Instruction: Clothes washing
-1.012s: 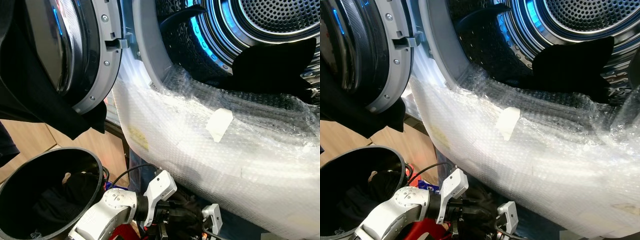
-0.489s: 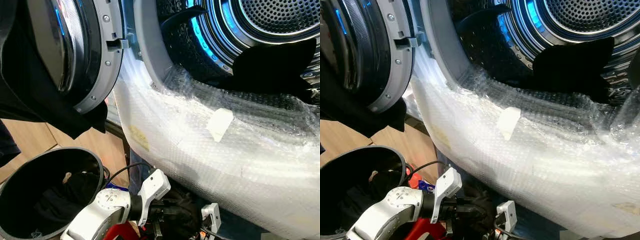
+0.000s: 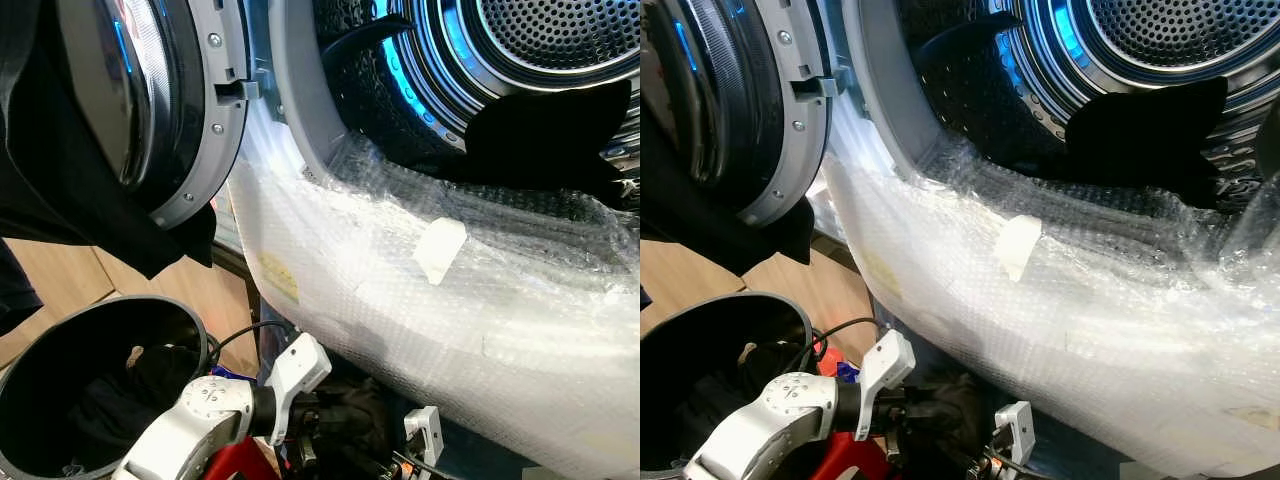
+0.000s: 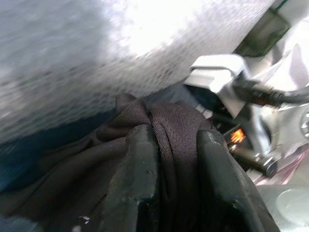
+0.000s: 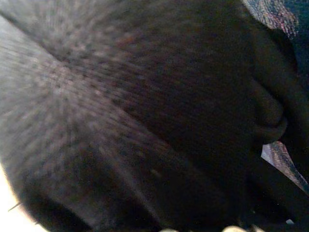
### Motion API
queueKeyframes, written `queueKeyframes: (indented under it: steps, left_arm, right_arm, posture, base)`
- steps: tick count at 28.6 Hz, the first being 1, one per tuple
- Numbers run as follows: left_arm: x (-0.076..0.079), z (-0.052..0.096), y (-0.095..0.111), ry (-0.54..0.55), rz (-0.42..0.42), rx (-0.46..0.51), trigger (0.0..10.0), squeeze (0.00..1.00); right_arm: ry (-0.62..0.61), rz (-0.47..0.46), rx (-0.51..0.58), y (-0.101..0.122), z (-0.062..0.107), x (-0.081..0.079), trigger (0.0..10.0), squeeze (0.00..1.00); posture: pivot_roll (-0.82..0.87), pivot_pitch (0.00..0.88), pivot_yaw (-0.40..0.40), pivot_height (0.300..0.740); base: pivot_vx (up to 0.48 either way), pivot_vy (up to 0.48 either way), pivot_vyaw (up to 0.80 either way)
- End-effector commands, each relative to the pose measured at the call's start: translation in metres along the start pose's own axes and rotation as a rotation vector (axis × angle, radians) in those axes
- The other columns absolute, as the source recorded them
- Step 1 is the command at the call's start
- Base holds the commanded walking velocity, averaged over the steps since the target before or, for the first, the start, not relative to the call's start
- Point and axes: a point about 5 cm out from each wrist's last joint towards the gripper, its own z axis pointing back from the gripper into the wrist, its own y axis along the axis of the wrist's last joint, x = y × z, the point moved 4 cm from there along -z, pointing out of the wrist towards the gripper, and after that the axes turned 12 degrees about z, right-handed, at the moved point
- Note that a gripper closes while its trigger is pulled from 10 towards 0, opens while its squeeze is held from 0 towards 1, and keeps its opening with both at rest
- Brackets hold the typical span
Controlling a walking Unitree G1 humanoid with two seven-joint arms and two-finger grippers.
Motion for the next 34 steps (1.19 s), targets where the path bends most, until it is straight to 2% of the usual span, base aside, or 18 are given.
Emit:
queueKeyframes:
  steps: [1,6,10,15,17,18,19,20,21,23,24,25,27,28,30,31,32,34]
  left_arm:
    - [-0.008,0.018,0.010,0.074,-0.074,-0.010,10.0,1.00]
    - [-0.011,0.043,0.020,0.106,-0.096,-0.018,10.0,1.00]
    - [-0.009,0.050,0.020,0.103,-0.094,-0.029,10.0,1.00]
    - [-0.025,0.076,0.026,0.281,-0.088,0.017,10.0,1.00]
    - [-0.025,0.078,0.027,0.297,-0.084,0.028,10.0,1.00]
    - [-0.031,0.086,0.030,0.389,-0.073,0.078,10.0,1.00]
    - [-0.038,0.091,0.032,0.469,-0.107,0.108,10.0,1.00]
    - [-0.040,0.093,0.033,0.496,-0.133,0.116,10.0,1.00]
    - [-0.054,0.100,0.031,0.629,-0.162,0.120,10.0,1.00]
    - [-0.064,0.106,0.032,0.723,-0.170,0.140,10.0,1.00]
    - [-0.073,0.116,0.036,0.839,-0.191,0.195,10.0,1.00]
    - [-0.073,0.116,0.036,0.839,-0.191,0.195,10.0,1.00]
    - [-0.086,0.132,0.038,1.009,-0.210,0.250,10.0,1.00]
    - [-0.093,0.145,0.036,1.122,-0.236,0.253,10.0,1.00]
    - [-0.103,0.161,0.030,1.256,-0.266,0.255,10.0,0.99]
    - [-0.107,0.166,0.025,1.296,-0.239,0.264,10.0,0.00]
    - [-0.107,0.166,0.025,1.296,-0.239,0.264,10.0,0.00]
    - [-0.114,0.174,0.016,1.371,-0.234,0.280,10.0,0.00]
  right_arm:
    - [-0.005,0.006,0.021,0.003,0.004,0.001,0.0,0.00]
    - [0.001,0.000,0.006,-0.001,0.007,0.001,0.0,0.00]
    - [0.004,0.000,0.007,-0.001,0.007,0.001,0.0,0.00]
    - [0.014,0.004,0.025,0.002,0.008,-0.001,0.0,0.00]
    - [0.014,0.004,0.025,0.002,0.009,-0.001,0.0,0.00]
    - [0.014,0.003,0.026,0.002,0.011,-0.001,0.0,0.00]
    - [0.017,0.004,0.023,0.001,0.012,-0.001,0.0,0.00]
    - [0.019,0.004,0.021,0.001,0.013,-0.001,0.0,0.00]
    - [0.029,0.007,0.017,0.000,0.014,-0.003,0.0,0.00]
    - [0.033,0.009,0.016,0.000,0.016,-0.004,0.0,0.00]
    - [0.039,0.015,0.016,0.001,0.018,-0.006,0.0,0.00]
    - [0.039,0.015,0.016,0.001,0.018,-0.006,0.0,0.00]
    - [0.051,0.032,0.017,0.003,0.022,-0.009,0.0,0.00]
    - [0.062,0.043,0.018,0.006,0.025,-0.012,0.0,0.00]
    - [0.100,0.066,0.007,0.007,0.030,-0.021,0.0,0.00]
    - [0.119,0.083,-0.006,0.006,0.033,-0.026,0.0,0.00]
    - [0.119,0.083,-0.006,0.006,0.033,-0.026,0.0,0.00]
    - [0.167,0.139,-0.010,0.015,0.043,-0.041,0.0,0.00]
  posture:
    - [0.01,0.000,-0.002,0.740]
    - [0.03,0.000,-0.004,0.740]
    - [0.03,0.000,-0.001,0.740]
    - [0.04,0.000,0.001,0.740]
    - [0.04,0.000,0.001,0.740]
    - [0.04,0.000,0.002,0.740]
    - [0.05,0.000,0.001,0.740]
    - [0.05,0.000,0.000,0.740]
    - [0.05,0.000,-0.002,0.740]
    - [0.05,0.000,-0.008,0.740]
    - [0.05,0.001,-0.011,0.740]
    - [0.05,0.001,-0.011,0.740]
    - [0.05,0.000,-0.014,0.740]
    - [0.05,0.001,-0.014,0.740]
    - [0.05,0.000,-0.018,0.740]
    - [0.04,0.000,-0.020,0.740]
    - [0.04,0.000,-0.020,0.740]
    - [0.03,0.000,-0.022,0.740]
  base:
    - [0.000,0.000,0.00]
    - [0.000,0.000,0.00]
    - [0.000,0.000,0.00]
    - [0.000,0.000,0.00]
    - [0.000,0.000,0.00]
    - [0.000,0.000,0.00]
    - [0.000,0.000,0.00]
    - [0.000,0.000,0.00]
    - [0.000,0.000,0.00]
    - [0.000,0.000,0.00]
    - [0.000,0.000,0.00]
    - [0.000,0.000,0.00]
    - [0.000,0.000,0.00]
    - [0.000,0.000,0.00]
    - [0.000,0.000,0.00]
    - [0.000,0.000,0.00]
    - [0.000,0.000,0.00]
    - [0.000,0.000,0.00]
